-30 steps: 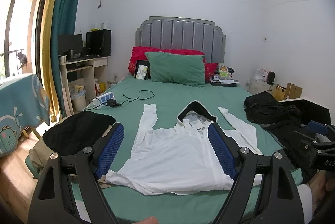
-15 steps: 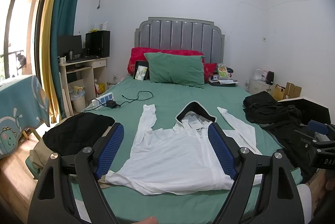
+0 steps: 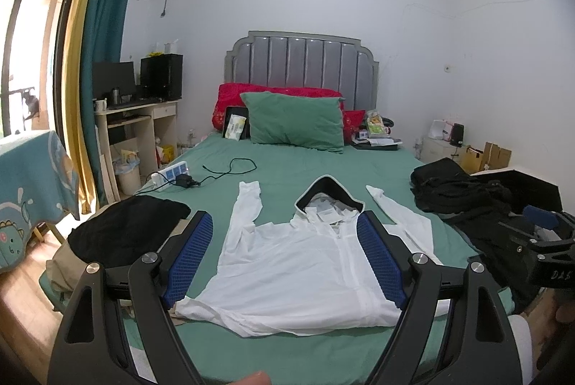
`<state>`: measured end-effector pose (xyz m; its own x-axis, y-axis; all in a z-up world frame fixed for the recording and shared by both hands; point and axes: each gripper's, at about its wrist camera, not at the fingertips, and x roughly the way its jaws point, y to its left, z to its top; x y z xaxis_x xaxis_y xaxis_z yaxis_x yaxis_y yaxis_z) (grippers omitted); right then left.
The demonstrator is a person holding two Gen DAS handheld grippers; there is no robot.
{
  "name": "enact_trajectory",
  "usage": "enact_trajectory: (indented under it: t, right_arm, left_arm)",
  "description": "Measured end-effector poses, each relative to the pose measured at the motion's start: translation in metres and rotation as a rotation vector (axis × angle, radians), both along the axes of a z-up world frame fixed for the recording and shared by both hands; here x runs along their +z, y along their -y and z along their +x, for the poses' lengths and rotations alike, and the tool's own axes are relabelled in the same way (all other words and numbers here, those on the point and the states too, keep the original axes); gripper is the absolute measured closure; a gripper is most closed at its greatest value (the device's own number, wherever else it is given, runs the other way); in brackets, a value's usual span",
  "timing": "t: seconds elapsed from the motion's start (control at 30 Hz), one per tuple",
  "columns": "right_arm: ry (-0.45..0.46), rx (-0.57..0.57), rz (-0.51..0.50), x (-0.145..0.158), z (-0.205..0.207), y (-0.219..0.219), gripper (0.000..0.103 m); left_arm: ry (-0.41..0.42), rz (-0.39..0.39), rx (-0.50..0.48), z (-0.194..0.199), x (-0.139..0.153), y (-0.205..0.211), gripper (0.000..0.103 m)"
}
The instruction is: Fold large clothes
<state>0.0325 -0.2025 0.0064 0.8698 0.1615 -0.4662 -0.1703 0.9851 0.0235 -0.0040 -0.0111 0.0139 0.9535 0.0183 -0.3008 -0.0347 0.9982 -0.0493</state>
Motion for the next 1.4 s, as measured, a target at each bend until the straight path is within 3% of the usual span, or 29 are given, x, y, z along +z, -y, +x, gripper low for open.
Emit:
enact_trajectory:
  t: [0.27, 0.5, 0.67, 0.77, 0.9, 1.03, 1.2, 1.33, 1.4]
  right_arm:
    - [-0.008, 0.0, 0.001, -0.002, 0.004, 0.001, 0.001]
    - [-0.046, 0.017, 0.0, -0.018, 0.024, 0.0, 0.001]
    - [-0.107, 0.028, -0.004, -0.049, 0.054, 0.008, 0.001]
    - [-0.149, 0.034, -0.039, -0.077, 0.094, 0.022, 0.001]
    - [-0.215, 0.043, -0.056, -0.112, 0.154, 0.049, 0.001]
    - [-0.313, 0.059, -0.021, -0.151, 0.237, 0.082, 0.001]
    - [-0.424, 0.033, 0.029, -0.181, 0.337, 0.113, 0.008]
    - [-0.435, 0.01, 0.004, -0.197, 0.399, 0.12, 0.01]
    - [-0.457, -0.008, 0.002, -0.211, 0.433, 0.125, 0.018]
  left_arm:
    - [0.008, -0.015, -0.027, 0.003, -0.002, -0.003, 0.018]
    - [-0.082, -0.011, -0.043, 0.028, -0.022, -0.003, 0.018]
    - [-0.128, 0.161, -0.036, 0.068, -0.048, 0.009, 0.018]
    - [-0.205, 0.156, -0.084, 0.109, -0.068, 0.007, 0.018]
    - [-0.335, 0.018, -0.129, 0.163, -0.111, -0.014, 0.018]
    - [-0.436, -0.017, -0.091, 0.218, -0.157, -0.029, 0.018]
    - [-0.516, -0.017, -0.04, 0.29, -0.181, -0.043, 0.018]
    - [-0.54, -0.068, -0.009, 0.338, -0.199, -0.053, 0.018]
    - [-0.568, -0.087, 0.007, 0.362, -0.215, -0.058, 0.018]
